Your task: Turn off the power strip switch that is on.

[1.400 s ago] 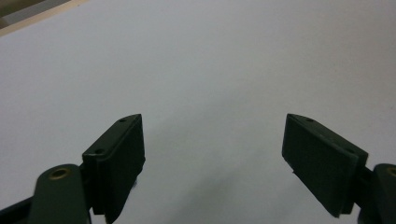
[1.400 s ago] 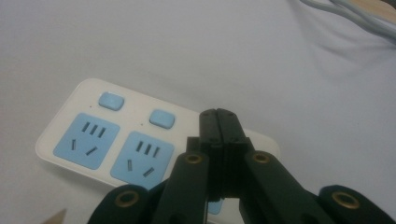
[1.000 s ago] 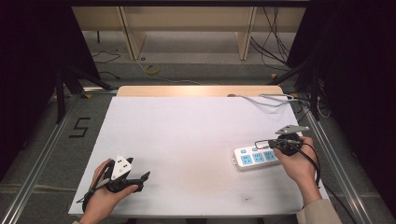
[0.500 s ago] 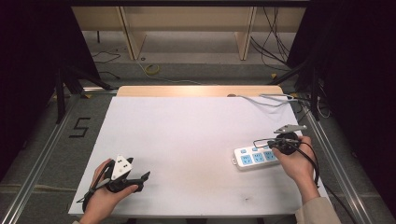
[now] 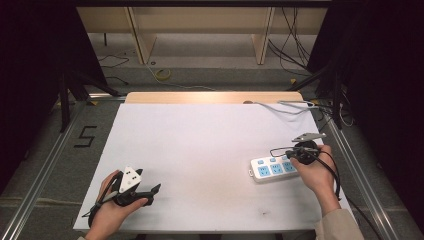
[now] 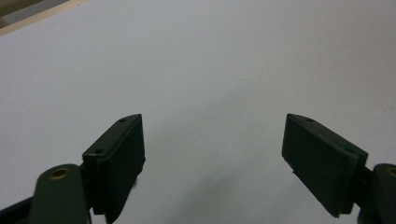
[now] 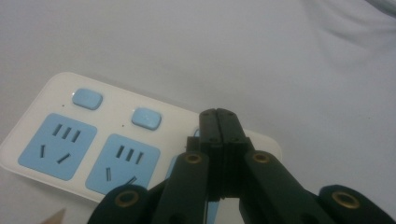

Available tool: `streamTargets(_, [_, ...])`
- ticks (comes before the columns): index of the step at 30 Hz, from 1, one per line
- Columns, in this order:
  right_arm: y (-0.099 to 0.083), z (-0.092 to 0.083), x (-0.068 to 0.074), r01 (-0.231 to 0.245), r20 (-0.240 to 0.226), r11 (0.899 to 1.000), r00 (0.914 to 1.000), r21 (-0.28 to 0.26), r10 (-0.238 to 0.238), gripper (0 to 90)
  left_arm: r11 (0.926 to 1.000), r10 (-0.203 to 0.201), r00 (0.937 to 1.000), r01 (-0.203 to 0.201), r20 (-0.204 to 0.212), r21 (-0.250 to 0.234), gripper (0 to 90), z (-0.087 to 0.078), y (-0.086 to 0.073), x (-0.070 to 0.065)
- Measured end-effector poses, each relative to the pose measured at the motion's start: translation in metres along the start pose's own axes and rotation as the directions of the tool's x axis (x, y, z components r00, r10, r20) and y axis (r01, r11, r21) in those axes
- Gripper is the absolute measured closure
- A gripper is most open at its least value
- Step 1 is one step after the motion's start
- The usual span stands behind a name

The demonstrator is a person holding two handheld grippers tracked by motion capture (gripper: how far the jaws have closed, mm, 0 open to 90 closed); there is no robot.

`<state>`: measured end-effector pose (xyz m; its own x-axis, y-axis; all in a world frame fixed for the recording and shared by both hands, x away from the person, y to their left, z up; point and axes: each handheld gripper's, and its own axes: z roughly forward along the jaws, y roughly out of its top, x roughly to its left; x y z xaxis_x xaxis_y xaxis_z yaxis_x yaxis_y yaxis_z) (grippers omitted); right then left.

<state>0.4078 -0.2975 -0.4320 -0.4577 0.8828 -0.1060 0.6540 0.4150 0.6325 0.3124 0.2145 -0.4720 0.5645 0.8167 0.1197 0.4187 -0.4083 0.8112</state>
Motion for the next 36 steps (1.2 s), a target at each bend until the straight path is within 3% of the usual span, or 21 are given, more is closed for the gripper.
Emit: streamTargets(36, [0.003,0.012,-0.002,-0.004,-0.008,0.999,1.0,0.041,0.005,90.0,1.0,0.001,1.0,-0.001,-0.001,0.001,21.0,0.0,0.0,0.0])
